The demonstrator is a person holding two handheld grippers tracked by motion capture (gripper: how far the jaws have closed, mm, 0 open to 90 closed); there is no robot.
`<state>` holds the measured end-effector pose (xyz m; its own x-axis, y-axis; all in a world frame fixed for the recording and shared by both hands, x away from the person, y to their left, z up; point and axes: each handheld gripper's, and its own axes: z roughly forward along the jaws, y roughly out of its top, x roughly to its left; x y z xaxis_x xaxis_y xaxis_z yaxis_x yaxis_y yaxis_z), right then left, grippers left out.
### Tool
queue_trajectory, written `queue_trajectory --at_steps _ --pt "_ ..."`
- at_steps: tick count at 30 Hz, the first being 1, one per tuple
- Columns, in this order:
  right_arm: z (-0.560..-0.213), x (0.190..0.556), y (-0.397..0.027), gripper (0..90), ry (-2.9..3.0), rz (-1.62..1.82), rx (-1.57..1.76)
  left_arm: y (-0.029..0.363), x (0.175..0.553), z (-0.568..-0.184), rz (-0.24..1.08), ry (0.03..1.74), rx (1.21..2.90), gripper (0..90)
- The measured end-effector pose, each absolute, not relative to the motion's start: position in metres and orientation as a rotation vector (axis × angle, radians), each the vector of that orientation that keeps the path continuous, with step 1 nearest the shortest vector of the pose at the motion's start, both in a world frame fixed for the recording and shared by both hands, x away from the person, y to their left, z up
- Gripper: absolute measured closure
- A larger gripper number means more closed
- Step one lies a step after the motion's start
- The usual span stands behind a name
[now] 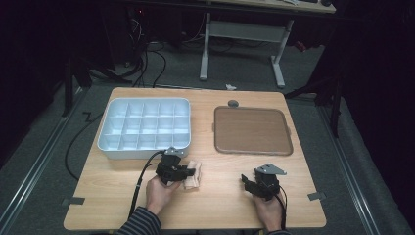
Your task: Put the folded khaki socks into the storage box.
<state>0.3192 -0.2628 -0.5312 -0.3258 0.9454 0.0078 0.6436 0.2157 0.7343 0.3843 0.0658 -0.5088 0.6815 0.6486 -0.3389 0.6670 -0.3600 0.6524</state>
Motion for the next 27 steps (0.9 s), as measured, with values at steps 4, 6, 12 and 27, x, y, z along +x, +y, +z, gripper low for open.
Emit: queue_trajectory --at_steps 4,6,12,27 --pt "-0.531 0.319 -0.263 39.6 2.05 0.902 1.468 0.07 0.384 -0.507 -0.025 1.013 2.084 73.3" --pt "-0.531 0.319 -0.263 39.6 2.05 0.902 1.468 0.073 0.384 -0.506 -0.028 1.014 2.079 73.3" --pt "-0.531 0.319 -0.263 39.6 2.051 0.906 1.467 0.079 0.383 -0.503 -0.012 1.013 2.069 73.3" --pt "-0.531 0.319 -0.263 39.1 2.055 0.914 1.468 0.099 0.379 -0.496 0.02 1.012 2.053 73.4"
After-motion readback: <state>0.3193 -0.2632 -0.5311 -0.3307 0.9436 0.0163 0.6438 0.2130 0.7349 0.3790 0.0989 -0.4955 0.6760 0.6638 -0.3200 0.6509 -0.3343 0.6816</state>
